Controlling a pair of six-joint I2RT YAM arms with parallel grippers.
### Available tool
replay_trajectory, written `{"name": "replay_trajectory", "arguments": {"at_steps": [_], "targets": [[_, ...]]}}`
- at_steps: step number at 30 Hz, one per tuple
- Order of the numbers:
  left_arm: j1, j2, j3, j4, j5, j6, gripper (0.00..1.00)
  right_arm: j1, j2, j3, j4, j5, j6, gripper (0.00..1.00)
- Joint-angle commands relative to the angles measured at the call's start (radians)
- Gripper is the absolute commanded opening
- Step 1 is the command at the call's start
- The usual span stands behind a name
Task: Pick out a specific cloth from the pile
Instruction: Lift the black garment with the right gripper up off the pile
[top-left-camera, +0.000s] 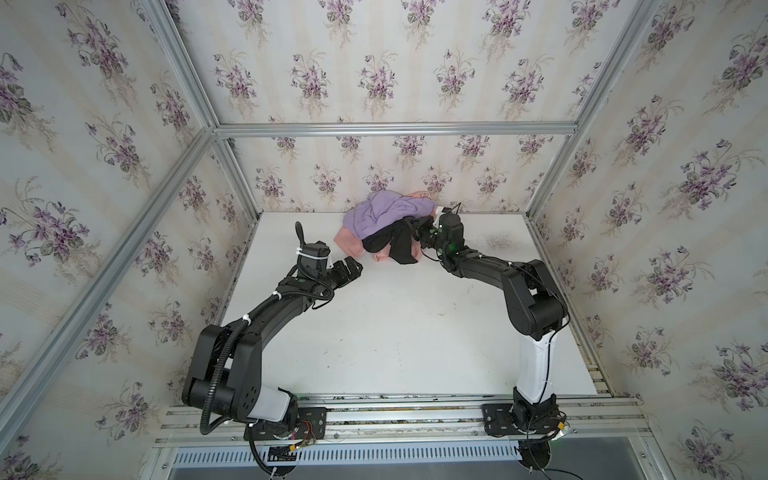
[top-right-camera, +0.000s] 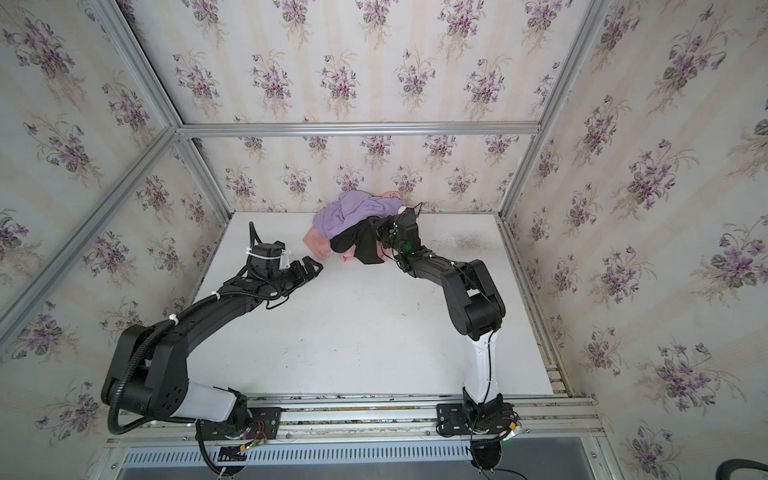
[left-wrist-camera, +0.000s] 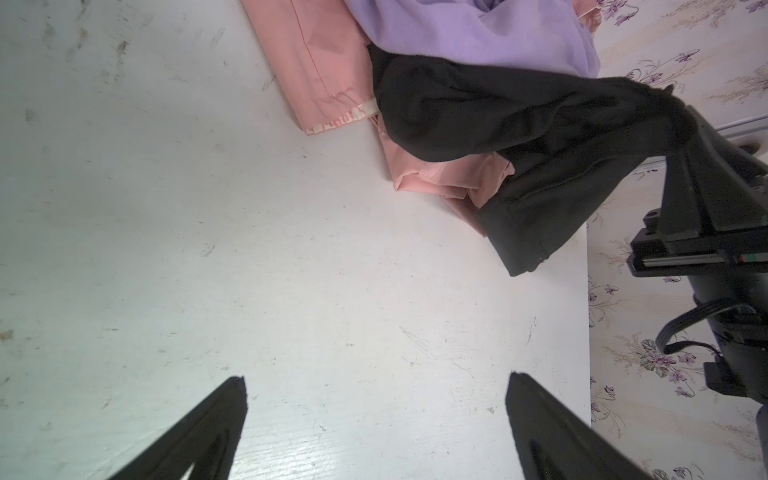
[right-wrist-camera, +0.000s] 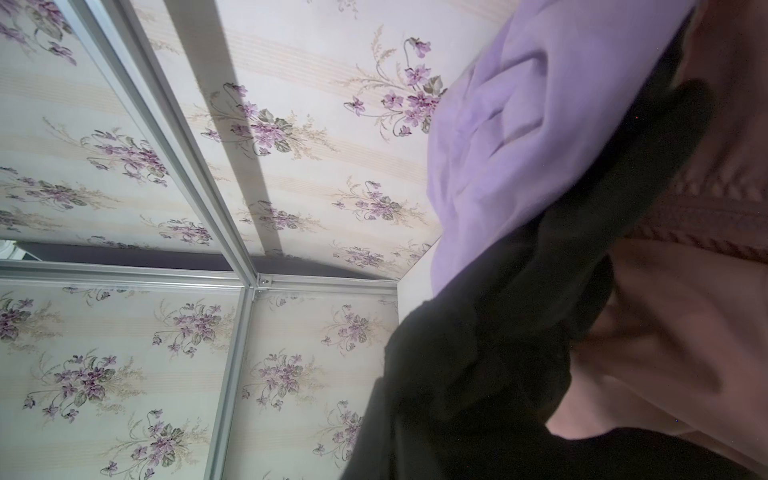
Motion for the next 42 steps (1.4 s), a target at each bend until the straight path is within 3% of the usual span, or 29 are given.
{"name": "replay_trajectory", "arguments": {"at_steps": [1, 42], "targets": [[0.001, -0.013, -0.007, 0.004, -0.009, 0.014, 1.00, 0.002, -0.025, 0.030, 0.027, 0.004, -0.045, 0.00], [0.003, -0.063, -0.026, 0.004, -0.021, 0.018, 1.00, 0.021, -0.187, 0.205, -0.131, 0.042, -0.224, 0.00]]}}
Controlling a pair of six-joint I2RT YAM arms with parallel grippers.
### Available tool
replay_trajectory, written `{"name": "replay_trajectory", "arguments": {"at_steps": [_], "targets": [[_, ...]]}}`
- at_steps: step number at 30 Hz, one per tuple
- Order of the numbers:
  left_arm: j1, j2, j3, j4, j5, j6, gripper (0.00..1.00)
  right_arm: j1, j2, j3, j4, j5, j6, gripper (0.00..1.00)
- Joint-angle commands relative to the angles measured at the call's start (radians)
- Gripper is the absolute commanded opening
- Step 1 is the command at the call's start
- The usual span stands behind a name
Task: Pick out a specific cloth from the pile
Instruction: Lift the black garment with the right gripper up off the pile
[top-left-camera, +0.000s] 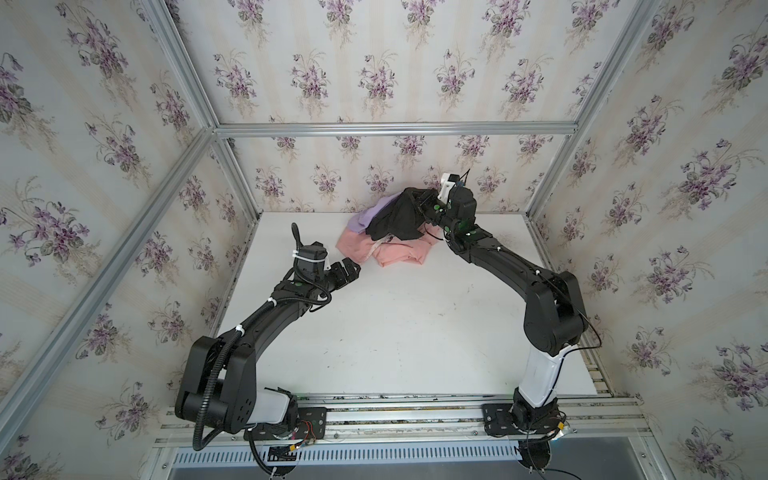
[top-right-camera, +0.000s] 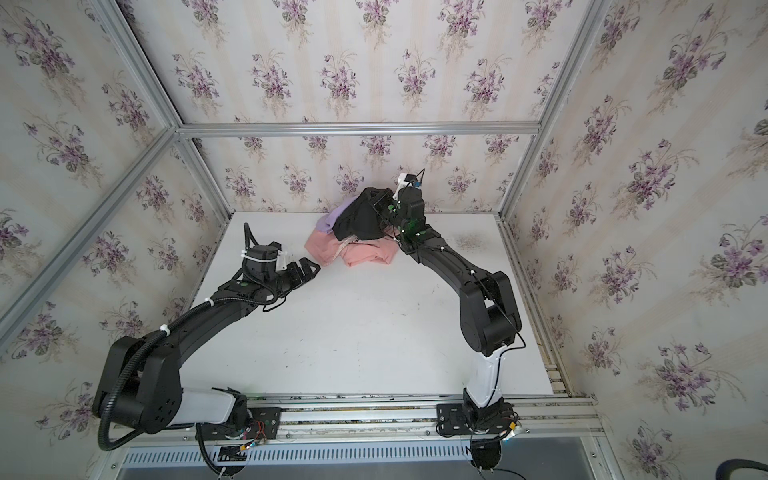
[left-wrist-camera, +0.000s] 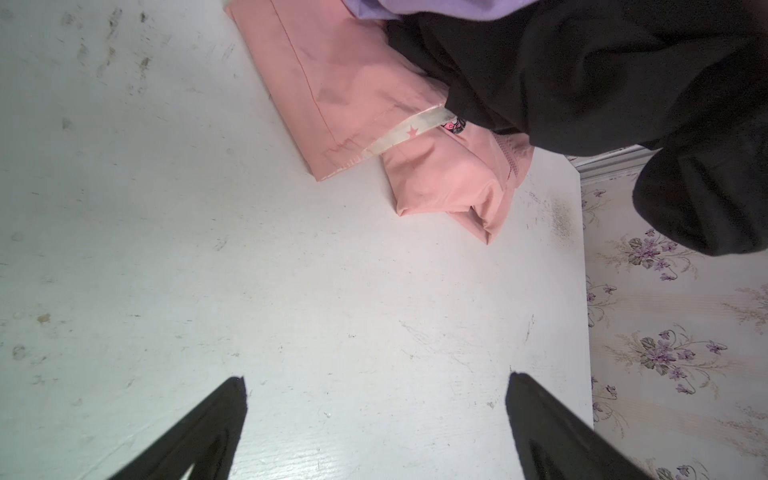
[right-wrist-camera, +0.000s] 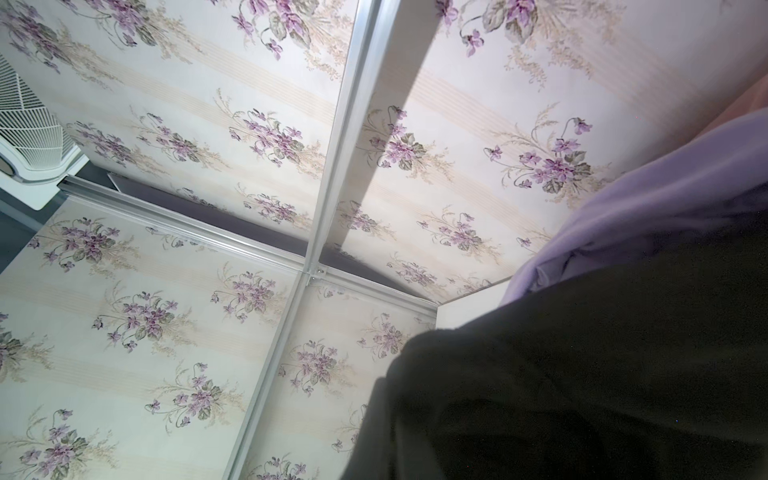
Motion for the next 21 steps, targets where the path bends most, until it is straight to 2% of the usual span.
{"name": "replay_trajectory", "arguments": {"at_steps": [1, 21], "targets": [[0.001, -0.004, -0.003, 0.013, -0.007, 0.008, 1.00, 0.000, -0.026, 0.032, 0.069, 0.020, -0.042, 0.00], [0.001, 0.007, 0.033, 0.013, 0.010, 0.008, 1.00, 0.003, -0.050, 0.068, 0.025, 0.037, -0.089, 0.00]]}}
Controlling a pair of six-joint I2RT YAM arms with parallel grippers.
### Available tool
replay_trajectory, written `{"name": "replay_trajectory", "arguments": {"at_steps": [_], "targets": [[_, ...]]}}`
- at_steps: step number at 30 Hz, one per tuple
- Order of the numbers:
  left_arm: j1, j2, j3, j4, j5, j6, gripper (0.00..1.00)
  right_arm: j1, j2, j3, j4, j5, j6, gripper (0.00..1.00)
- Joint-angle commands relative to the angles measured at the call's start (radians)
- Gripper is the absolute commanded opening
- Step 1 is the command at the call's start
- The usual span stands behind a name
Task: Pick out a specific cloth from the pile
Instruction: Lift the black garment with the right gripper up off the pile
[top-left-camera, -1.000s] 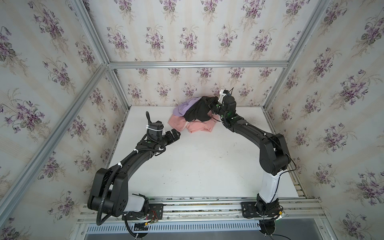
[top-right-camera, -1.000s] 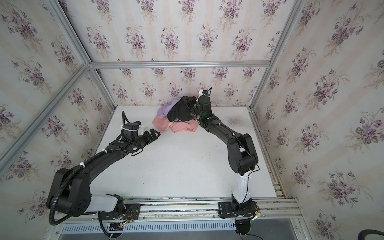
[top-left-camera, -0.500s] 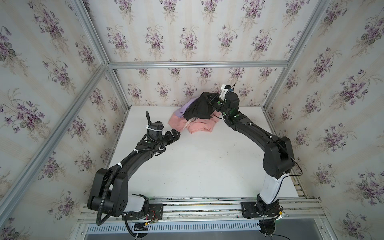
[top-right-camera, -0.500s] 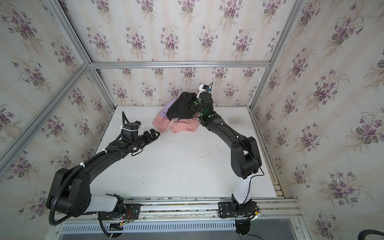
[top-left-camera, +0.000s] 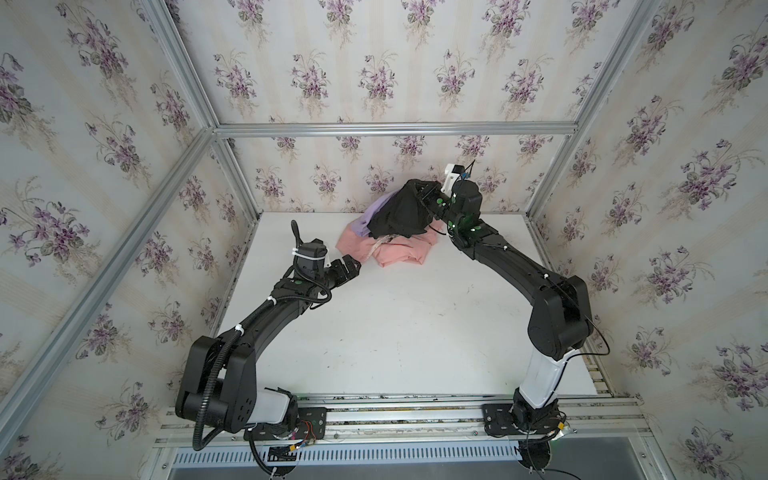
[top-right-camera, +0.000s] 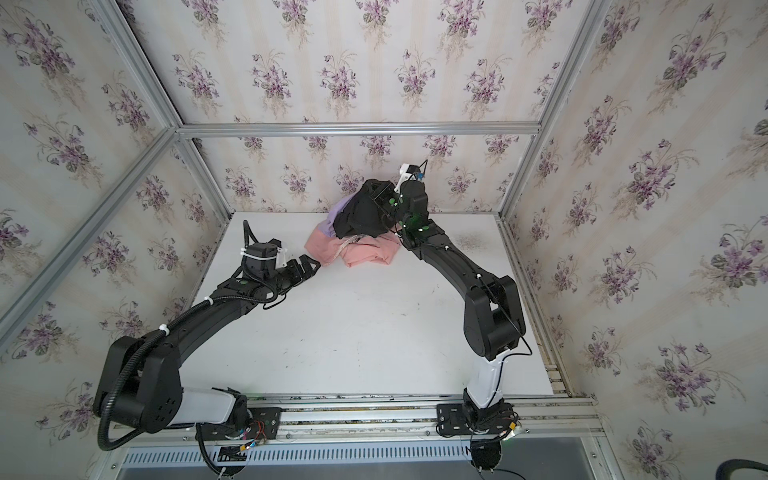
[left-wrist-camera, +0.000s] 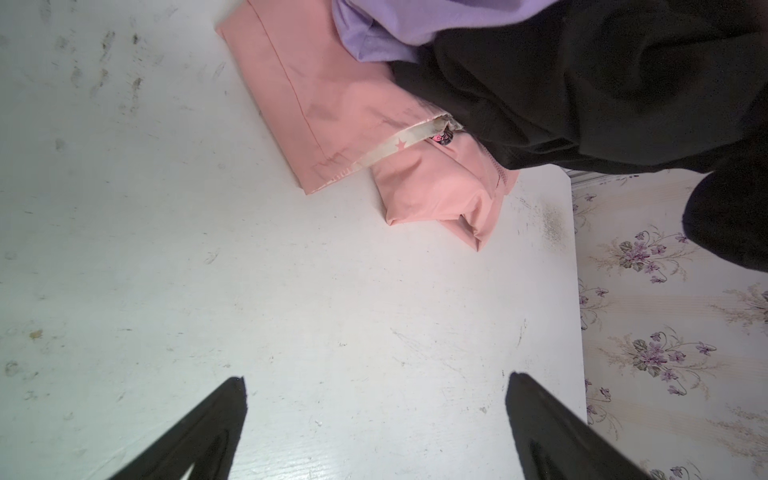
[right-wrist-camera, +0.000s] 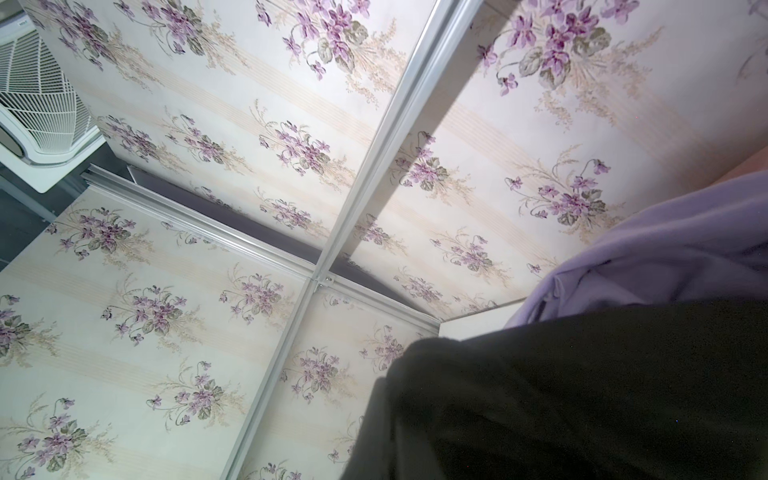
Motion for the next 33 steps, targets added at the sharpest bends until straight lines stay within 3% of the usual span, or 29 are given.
{"name": "replay_trajectory", "arguments": {"at_steps": [1, 33], "targets": [[0.001, 0.001, 0.008, 0.013, 0.009, 0.009, 1.00, 0.001, -0.014, 0.025, 0.065, 0.009, -0.024, 0.00], [0.001, -0.010, 0.004, 0.012, 0.002, -0.003, 1.00, 0.003, -0.036, 0.057, 0.061, 0.017, -0.021, 0.00]]}}
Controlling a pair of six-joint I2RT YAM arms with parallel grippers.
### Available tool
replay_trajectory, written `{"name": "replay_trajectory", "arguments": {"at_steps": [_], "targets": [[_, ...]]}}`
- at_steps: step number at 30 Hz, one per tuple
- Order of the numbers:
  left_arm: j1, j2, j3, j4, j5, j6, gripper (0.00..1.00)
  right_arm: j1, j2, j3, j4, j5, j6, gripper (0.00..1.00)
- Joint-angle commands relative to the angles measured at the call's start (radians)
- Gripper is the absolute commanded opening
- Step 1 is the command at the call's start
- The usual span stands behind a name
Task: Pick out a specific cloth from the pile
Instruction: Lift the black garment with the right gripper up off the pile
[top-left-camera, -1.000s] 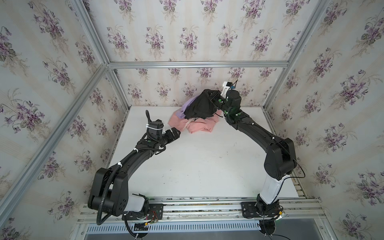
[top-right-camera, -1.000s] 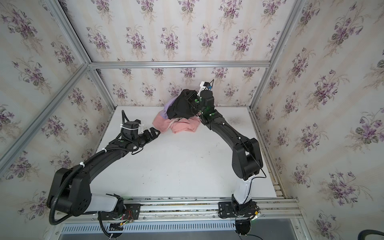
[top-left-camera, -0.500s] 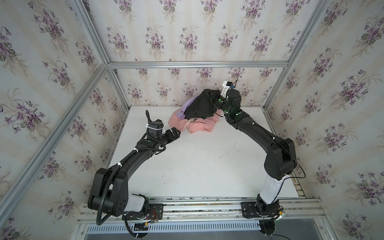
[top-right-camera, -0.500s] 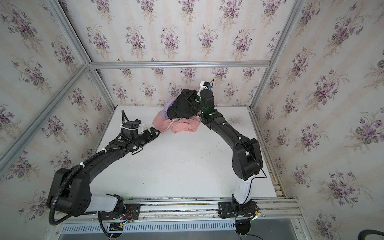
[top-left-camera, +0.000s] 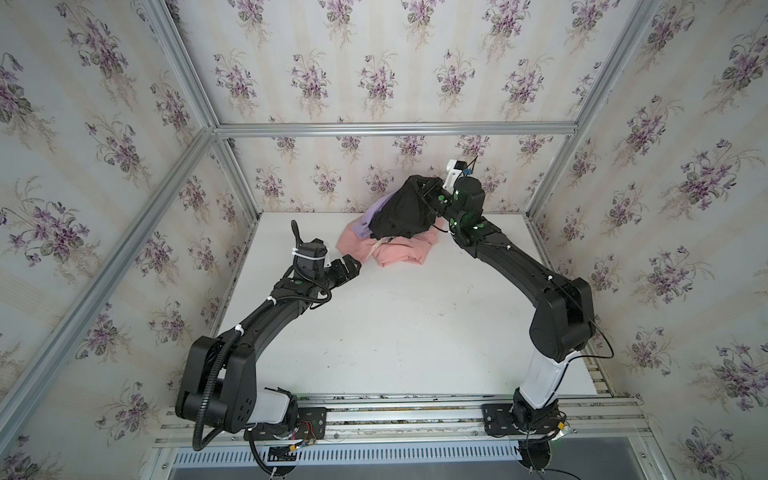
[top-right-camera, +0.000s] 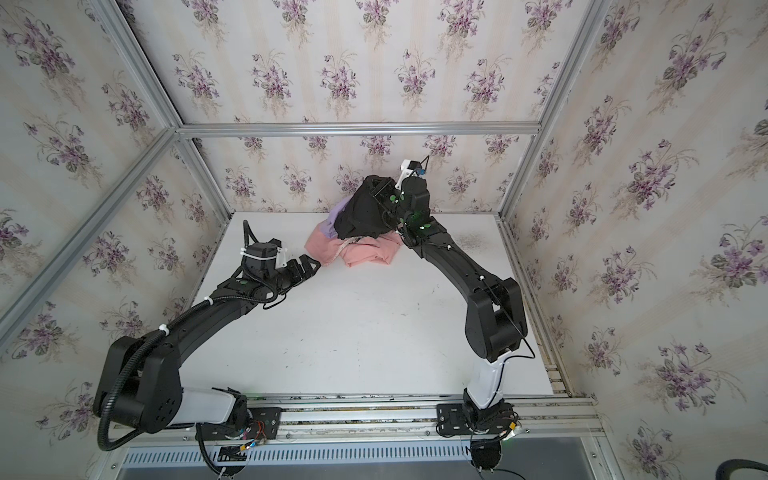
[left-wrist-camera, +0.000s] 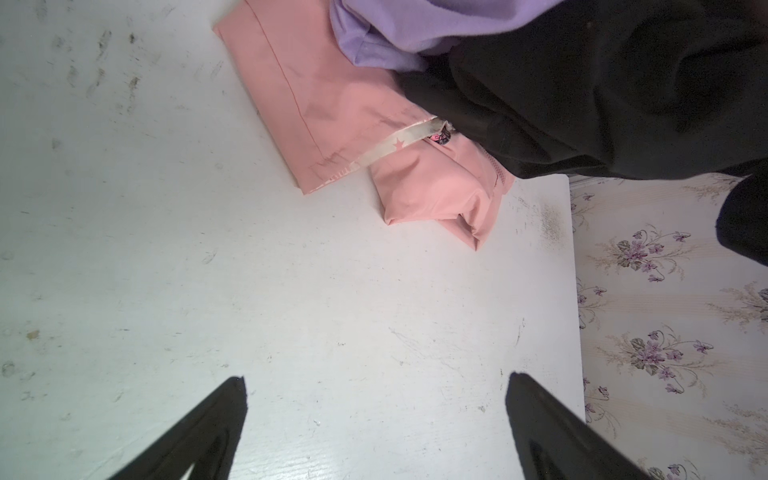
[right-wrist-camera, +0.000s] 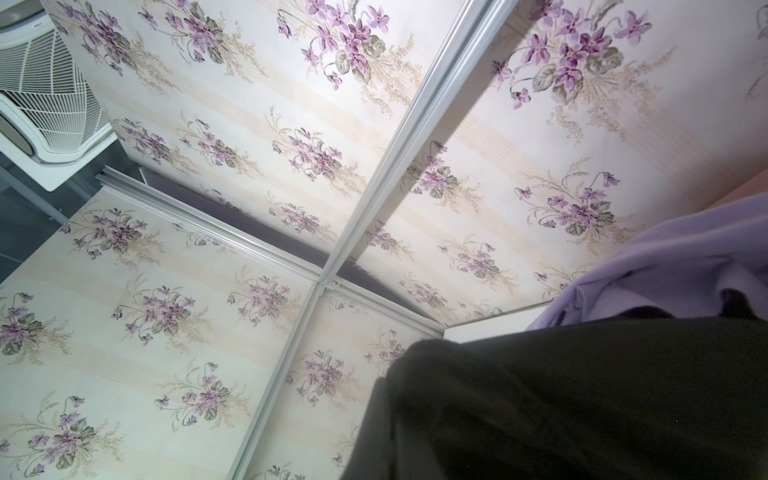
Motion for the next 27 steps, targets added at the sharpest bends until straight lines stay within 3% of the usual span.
{"name": "replay_trajectory", "arguments": {"at_steps": [1, 27], "targets": [[0.001, -0.008, 0.004, 0.012, 0.000, -0.002, 1.00, 0.002, -0.023, 0.026, 0.091, 0.013, -0.016, 0.00], [0.001, -0.019, -0.003, 0.012, -0.005, -0.005, 1.00, 0.003, -0.057, 0.019, 0.108, 0.033, -0.019, 0.00]]}}
